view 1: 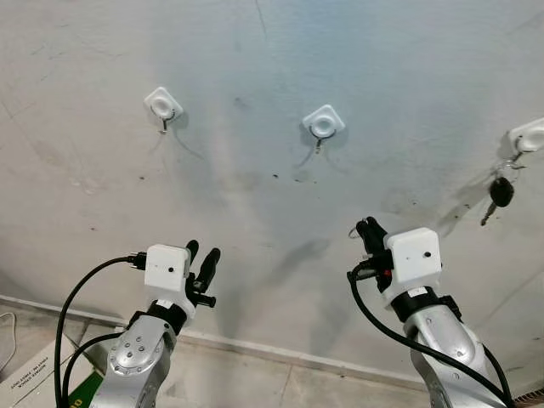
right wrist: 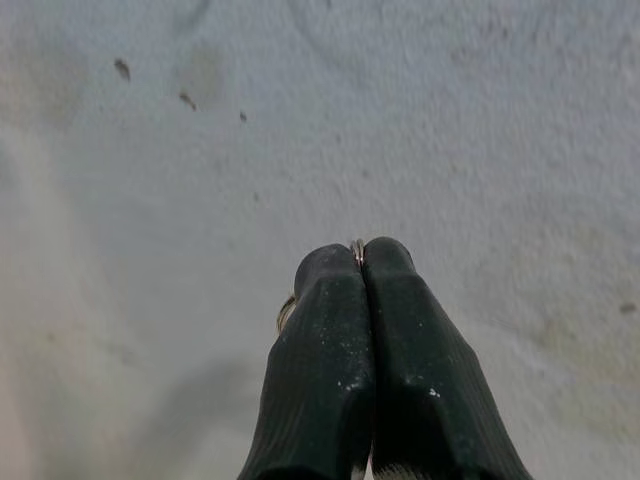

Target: Hang keys on a hook

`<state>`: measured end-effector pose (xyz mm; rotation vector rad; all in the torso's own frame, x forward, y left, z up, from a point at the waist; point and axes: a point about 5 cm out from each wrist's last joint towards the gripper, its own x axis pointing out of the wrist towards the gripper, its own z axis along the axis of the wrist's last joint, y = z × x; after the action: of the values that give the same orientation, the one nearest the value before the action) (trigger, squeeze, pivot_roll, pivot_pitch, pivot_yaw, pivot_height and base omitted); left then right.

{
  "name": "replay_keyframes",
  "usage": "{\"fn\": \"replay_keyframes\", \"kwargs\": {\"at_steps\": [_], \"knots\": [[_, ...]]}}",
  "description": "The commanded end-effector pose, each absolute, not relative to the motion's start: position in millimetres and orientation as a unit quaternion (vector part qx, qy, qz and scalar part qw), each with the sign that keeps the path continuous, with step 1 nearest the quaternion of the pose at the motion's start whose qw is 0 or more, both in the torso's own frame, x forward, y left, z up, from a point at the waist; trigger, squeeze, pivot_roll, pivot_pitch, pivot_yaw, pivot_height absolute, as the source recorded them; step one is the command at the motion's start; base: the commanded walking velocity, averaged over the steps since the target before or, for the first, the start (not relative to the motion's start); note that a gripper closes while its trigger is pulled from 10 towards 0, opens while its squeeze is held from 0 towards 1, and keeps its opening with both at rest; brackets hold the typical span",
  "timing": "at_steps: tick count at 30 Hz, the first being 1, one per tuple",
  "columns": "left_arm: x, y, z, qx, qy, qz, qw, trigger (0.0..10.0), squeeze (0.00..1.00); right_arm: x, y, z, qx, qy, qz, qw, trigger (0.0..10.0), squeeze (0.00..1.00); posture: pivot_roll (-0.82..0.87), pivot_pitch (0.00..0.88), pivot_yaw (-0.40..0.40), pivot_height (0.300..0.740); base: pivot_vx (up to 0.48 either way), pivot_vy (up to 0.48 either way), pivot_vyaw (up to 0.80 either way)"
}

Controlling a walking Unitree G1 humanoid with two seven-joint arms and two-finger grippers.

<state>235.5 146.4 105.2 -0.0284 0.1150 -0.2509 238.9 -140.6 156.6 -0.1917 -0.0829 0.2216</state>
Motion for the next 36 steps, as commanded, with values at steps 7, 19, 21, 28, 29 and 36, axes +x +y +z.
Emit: {"fn": "replay_keyframes", "kwargs": {"at_steps": [7,19,21,28,29,36], "knots": [[230,136,127,0.035,-0.012,-0.175,0.984,10.0,0.00,249,-134,173,-0.088,-0.071,0.114,0.987,10.0,0.00,-0.04,0.075,0.027,0.740,0.000,0.000,0.00],[223,125,129,0.038,-0.030,-0.235,0.971,10.0,0.00,266,-109,214,-0.079,-0.143,0.169,0.972,10.0,0.00,-0.04,0.075,0.020,0.740,0.000,0.000,0.00],[223,124,129,0.038,-0.030,-0.238,0.970,10.0,0.00,273,-102,226,-0.066,-0.163,0.184,0.967,10.0,0.00,-0.03,0.074,0.015,0.740,0.000,0.000,0.00],[222,123,128,0.035,-0.029,-0.238,0.970,10.0,0.00,277,-95,240,-0.058,-0.187,0.198,0.961,10.0,0.00,-0.03,0.072,0.008,0.740,0.000,0.000,0.00],[222,123,127,0.035,-0.028,-0.237,0.970,10.0,0.00,277,-94,241,-0.058,-0.189,0.200,0.960,10.0,0.00,-0.03,0.071,0.007,0.740,0.000,0.000,0.00],[222,122,126,0.030,-0.025,-0.242,0.969,10.0,0.00,278,-92,245,-0.054,-0.193,0.206,0.958,10.0,0.00,-0.03,0.072,0.008,0.740,0.000,0.000,0.00]]}}
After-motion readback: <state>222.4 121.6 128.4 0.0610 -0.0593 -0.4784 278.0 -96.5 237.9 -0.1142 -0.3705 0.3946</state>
